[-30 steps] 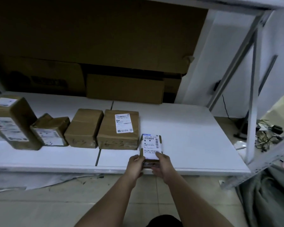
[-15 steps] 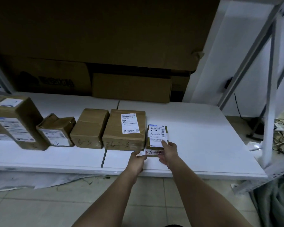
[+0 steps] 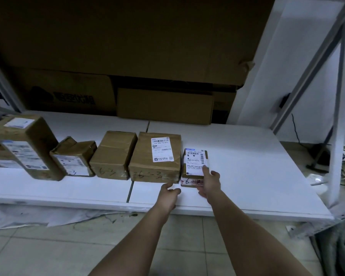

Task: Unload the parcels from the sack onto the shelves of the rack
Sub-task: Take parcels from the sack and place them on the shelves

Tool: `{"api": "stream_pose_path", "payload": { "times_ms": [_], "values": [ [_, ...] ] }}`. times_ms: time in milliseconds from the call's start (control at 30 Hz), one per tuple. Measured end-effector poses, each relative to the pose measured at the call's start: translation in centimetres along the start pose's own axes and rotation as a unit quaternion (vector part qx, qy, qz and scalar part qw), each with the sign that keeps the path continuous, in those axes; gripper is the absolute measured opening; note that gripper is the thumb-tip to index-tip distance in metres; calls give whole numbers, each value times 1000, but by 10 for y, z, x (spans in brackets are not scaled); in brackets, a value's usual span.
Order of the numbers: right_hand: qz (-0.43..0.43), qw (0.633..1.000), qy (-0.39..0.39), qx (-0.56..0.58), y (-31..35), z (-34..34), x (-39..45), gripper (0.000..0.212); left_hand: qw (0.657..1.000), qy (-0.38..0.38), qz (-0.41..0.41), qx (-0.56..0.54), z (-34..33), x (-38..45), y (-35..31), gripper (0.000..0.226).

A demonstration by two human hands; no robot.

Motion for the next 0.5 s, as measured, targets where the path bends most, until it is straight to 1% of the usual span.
{"api": "stream_pose_path", "payload": {
  "times_ms": [67,167,267,367,500],
  "values": [
    [-3,1000,-23,-5,-4,8,1,53,1000,-3,5,7,1,0,3,43],
    [13,996,-37,-84,-10,18,2,45,999,-27,8,44,4,0,7,33],
    [-19,995,-52,-88,-16,32,-6,42,995,-49,28,87,5,-3,5,16],
    [-59,993,-40,-96,-4,40,-31,43,989,-45,28,136,3,-18,-20,20],
    [-118,984,4,-135,33,51,-86,31,985,-32,49,159,7,-81,-73,21]
  ]
}}
Point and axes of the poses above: each hand's wrist, its own x-axis towards the middle knuckle, its own z-axis out of the back of the hand, y = z × x, the point moved 9 cm from there along x, towards the middle knuckle, and after that the axes turned 10 degrees about x, right-handed, at the moved point
